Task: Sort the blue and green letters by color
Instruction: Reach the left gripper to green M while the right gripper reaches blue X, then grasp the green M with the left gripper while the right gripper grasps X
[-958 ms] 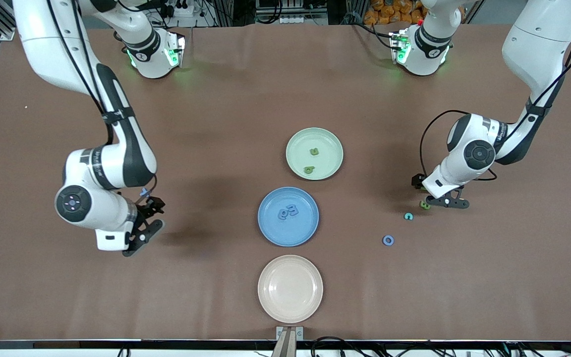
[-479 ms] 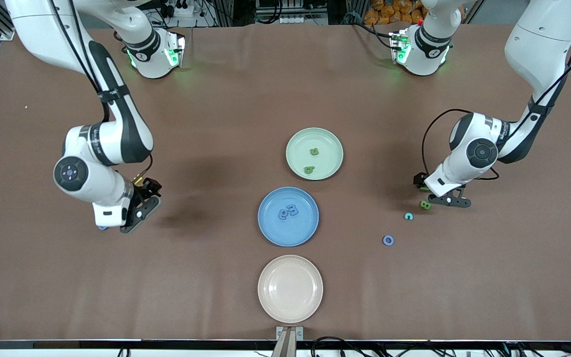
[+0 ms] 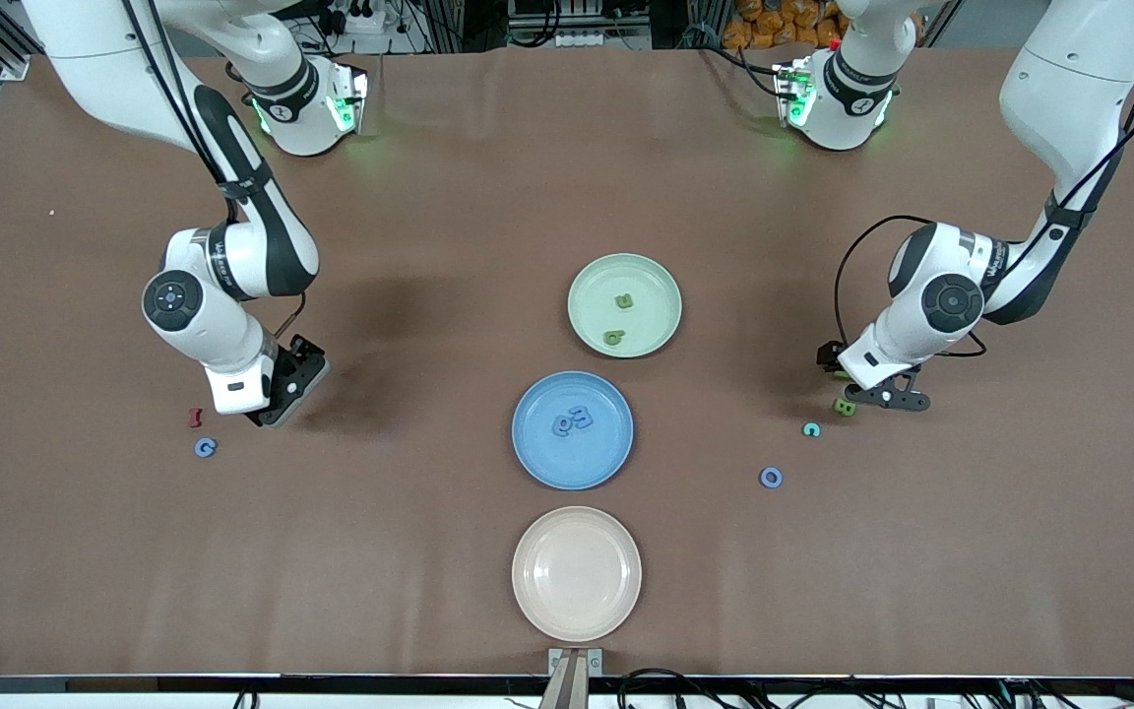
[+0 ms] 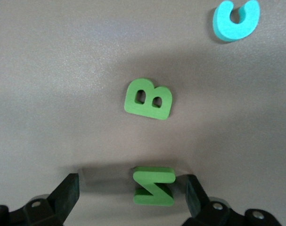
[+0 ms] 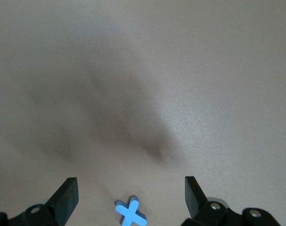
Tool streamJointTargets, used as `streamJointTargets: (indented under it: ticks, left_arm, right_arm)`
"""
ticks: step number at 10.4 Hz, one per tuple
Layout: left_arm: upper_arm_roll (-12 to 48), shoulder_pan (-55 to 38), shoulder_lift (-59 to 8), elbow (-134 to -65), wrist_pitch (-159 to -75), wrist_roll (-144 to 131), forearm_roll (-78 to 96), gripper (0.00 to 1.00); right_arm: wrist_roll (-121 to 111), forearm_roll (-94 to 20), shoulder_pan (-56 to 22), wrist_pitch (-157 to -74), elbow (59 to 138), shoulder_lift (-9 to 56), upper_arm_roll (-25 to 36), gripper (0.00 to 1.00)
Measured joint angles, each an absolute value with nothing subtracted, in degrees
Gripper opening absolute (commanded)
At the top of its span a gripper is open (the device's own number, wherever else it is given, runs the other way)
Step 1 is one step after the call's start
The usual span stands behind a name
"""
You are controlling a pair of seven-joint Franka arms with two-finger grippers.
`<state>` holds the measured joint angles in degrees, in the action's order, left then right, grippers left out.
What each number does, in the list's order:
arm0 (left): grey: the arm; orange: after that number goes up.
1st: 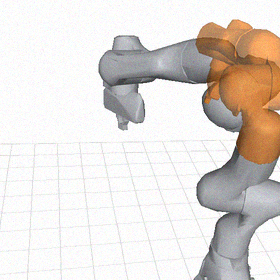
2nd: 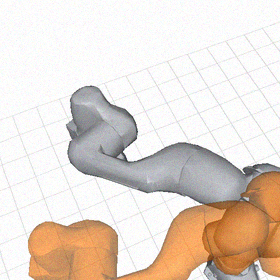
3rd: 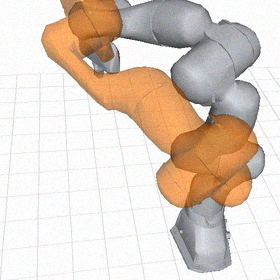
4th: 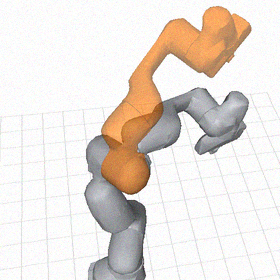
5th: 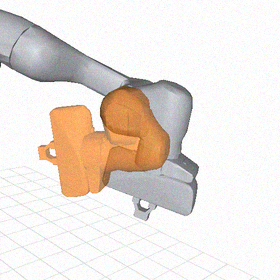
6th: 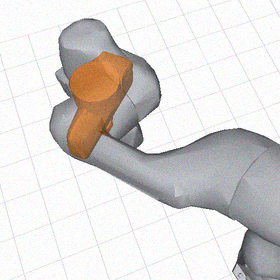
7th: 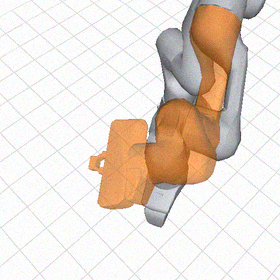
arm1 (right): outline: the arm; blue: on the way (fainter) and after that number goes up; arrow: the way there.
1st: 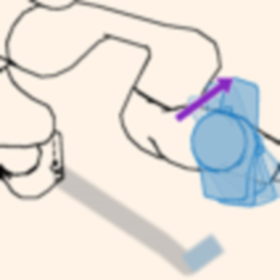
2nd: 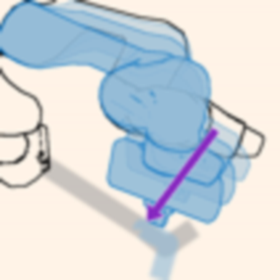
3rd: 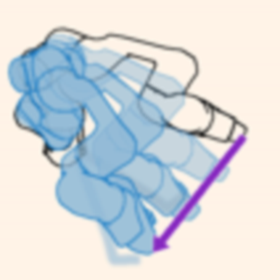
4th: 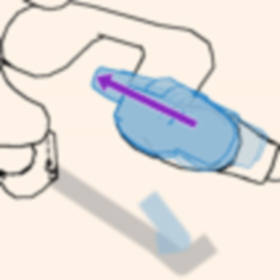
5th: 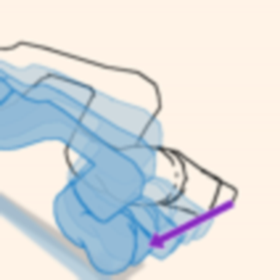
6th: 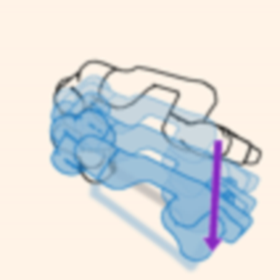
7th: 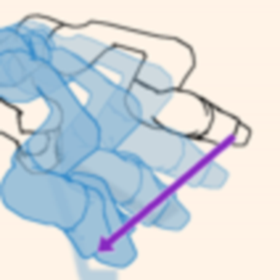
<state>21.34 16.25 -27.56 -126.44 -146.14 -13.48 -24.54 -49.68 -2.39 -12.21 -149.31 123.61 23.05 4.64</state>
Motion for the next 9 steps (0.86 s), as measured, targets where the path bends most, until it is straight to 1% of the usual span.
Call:
streamJointTargets:
  ticks: [1, 2, 3, 6, 9]
  left_arm:
    - [21.35, 16.25, -27.56, -126.44, -146.14, -13.48, -24.54, 1.00]
    - [21.35, 16.25, -27.56, -126.44, -146.14, -13.48, -24.54, 0.12]
    - [21.35, 16.26, -27.56, -126.44, -146.14, -13.48, -24.54, 0.00]
    - [21.90, 16.28, -27.29, -126.46, -146.12, -14.91, -24.54, 0.00]
    - [22.87, 15.40, -26.71, -126.61, -146.00, -22.99, -24.58, 0.00]
  right_arm:
    - [-52.17, -2.34, -12.04, -149.59, 123.90, 22.94, 4.65, 1.00]
    - [-54.58, -2.31, -11.88, -149.64, 123.91, 22.78, 4.65, 1.00]
    - [-57.17, -2.31, -11.15, -149.96, 123.92, 22.66, 4.66, 1.00]
    - [-61.31, -2.29, -8.89, -150.32, 124.87, 22.66, 4.67, 1.00]
    - [-61.65, -2.28, -8.51, -151.68, 126.55, 22.66, 4.62, 1.00]
